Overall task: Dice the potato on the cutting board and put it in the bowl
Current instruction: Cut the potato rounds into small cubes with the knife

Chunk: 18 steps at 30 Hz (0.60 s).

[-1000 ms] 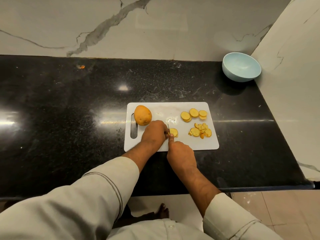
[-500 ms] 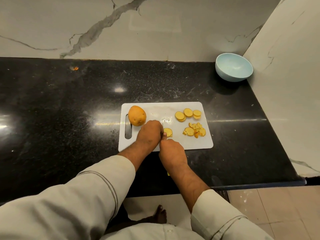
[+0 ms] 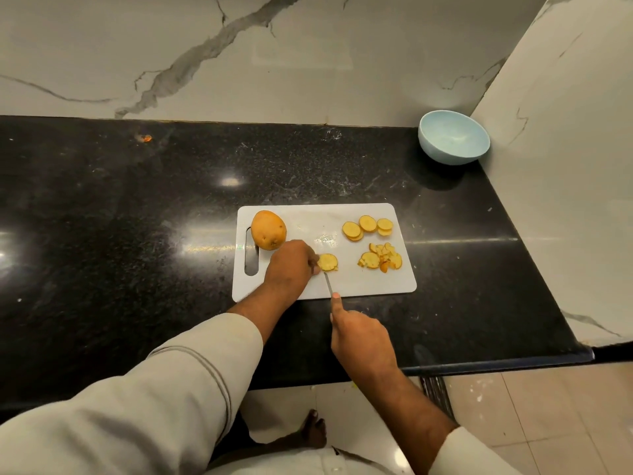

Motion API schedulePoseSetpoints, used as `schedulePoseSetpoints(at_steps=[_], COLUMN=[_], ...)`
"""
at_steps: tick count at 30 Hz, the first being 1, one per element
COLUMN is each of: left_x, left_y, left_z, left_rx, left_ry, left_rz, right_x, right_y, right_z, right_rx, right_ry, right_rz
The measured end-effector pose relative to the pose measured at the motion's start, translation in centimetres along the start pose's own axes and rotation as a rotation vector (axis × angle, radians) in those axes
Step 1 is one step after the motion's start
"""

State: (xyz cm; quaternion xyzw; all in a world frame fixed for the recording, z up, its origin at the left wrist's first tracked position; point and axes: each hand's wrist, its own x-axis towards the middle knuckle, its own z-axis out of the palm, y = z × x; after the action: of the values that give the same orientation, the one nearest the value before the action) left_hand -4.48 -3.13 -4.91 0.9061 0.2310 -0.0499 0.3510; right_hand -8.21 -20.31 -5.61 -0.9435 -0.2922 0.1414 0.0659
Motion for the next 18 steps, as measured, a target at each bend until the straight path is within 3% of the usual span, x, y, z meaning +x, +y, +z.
schedulePoseSetpoints(at_steps=[6,15,18], left_x=[-1.2,-0.5,-0.8], left_y=[-2.2,-0.8,0.0], left_z=[0.3,0.1,0.3], left_rx=[-0.235,0.008,0.207], left_ry=[0.128,0.069,0.088], left_rz=[-0.074,-0.078,-0.026], right_x=[2.6,5.8,5.5], right_y=[-2.4,-2.0,-0.6], right_z=[-0.3,-0.5,-0.6], right_rx=[-0.072,-0.100,-0.095], right_ry=[0.116,0.055,0.066], right_rz=[-0.043,0.010,0.039])
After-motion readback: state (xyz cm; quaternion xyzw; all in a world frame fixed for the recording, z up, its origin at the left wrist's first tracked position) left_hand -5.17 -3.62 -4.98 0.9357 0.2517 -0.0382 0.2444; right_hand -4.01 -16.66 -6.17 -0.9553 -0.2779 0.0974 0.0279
